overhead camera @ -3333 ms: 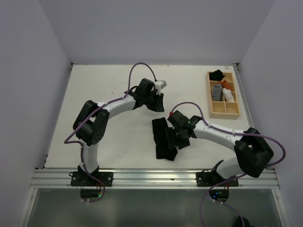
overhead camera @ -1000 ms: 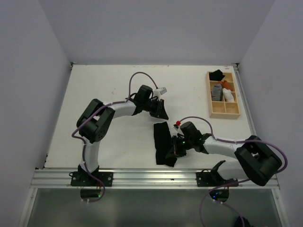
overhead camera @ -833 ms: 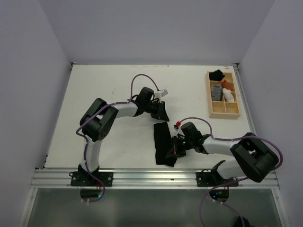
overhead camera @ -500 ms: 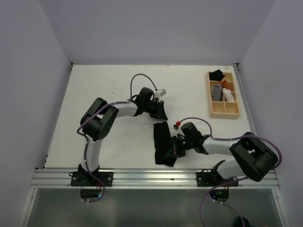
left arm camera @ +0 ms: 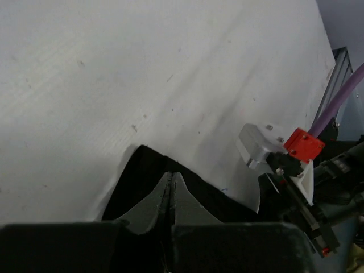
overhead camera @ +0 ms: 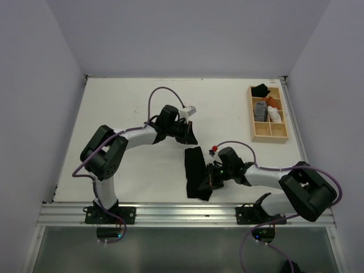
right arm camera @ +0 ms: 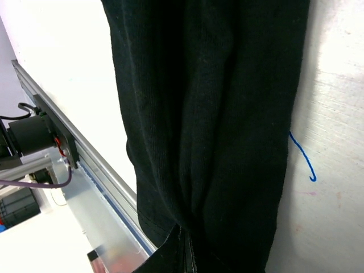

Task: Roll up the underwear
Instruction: Fold the underwear

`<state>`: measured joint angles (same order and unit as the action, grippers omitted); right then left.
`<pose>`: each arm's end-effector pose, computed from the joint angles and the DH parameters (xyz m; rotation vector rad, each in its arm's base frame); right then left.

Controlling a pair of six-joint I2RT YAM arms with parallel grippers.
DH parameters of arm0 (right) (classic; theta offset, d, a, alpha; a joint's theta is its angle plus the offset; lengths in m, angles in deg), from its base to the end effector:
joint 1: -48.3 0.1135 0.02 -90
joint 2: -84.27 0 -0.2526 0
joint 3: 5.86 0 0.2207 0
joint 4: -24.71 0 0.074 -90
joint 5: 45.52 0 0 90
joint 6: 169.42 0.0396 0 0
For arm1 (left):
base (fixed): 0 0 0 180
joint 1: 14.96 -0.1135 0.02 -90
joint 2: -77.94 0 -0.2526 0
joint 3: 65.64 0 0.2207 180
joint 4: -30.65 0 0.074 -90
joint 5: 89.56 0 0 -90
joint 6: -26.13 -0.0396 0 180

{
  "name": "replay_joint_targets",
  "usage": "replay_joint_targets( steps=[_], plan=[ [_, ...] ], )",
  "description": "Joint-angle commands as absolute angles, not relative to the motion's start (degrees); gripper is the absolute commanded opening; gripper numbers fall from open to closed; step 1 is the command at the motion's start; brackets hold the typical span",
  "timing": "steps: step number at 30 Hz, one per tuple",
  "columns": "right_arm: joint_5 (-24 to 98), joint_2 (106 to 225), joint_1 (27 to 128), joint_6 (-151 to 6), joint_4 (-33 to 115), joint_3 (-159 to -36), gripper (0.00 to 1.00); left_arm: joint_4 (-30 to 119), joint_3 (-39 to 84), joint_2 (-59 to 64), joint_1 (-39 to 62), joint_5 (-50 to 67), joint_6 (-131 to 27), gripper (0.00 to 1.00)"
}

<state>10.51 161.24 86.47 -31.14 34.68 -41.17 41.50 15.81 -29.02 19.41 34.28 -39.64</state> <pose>0.1390 0.1374 0.1291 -0.0491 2.7827 1.2755 0.3003 -0.2321 0.1967 0.5618 2.2847 -1.1923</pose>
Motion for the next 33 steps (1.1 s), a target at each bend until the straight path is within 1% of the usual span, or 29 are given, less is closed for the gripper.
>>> replay_joint_targets(
  steps=[1, 4, 12, 19, 23, 29, 32, 33],
  plan=[
    [11.17, 162.14, 86.09, -33.01, 36.09, -42.99, 0.0, 40.98, 11.4, -28.23, 20.72, 34.54, -41.54, 0.0],
    [11.09, 162.93, 86.09, -33.19, 35.91, -42.91, 0.0, 41.15, 12.18, -30.25, 20.9, 33.92, -41.89, 0.0],
    [11.08, 164.25, 86.01, -33.54, 35.82, -42.99, 0.0, 40.54, 19.48, -36.67, 22.39, 35.94, -41.01, 0.0],
    [11.43, 163.38, 85.83, -35.38, 39.77, -45.54, 0.0, 41.32, 20.01, -37.81, 22.74, 34.8, -41.54, 0.0],
    [11.88, 160.65, 85.48, -37.67, 46.71, -52.37, 0.0, 42.29, 20.8, -38.08, 22.74, 34.71, -42.24, 0.0],
    [10.03, 164.86, 83.9, -39.42, 50.15, -62.22, 0.0, 43.0, 21.85, -35.97, 22.57, 30.25, -41.37, 0.0],
    [10.64, 168.29, 83.02, -40.04, 51.38, -65.83, 0.0, 44.05, 23.35, -34.3, 22.39, 26.73, -40.32, 0.07],
    [10.91, 169.08, 82.84, -40.13, 51.47, -66.37, 0.0, 45.27, 23.87, -33.69, 22.31, 25.85, -40.05, 0.12]
  ],
)
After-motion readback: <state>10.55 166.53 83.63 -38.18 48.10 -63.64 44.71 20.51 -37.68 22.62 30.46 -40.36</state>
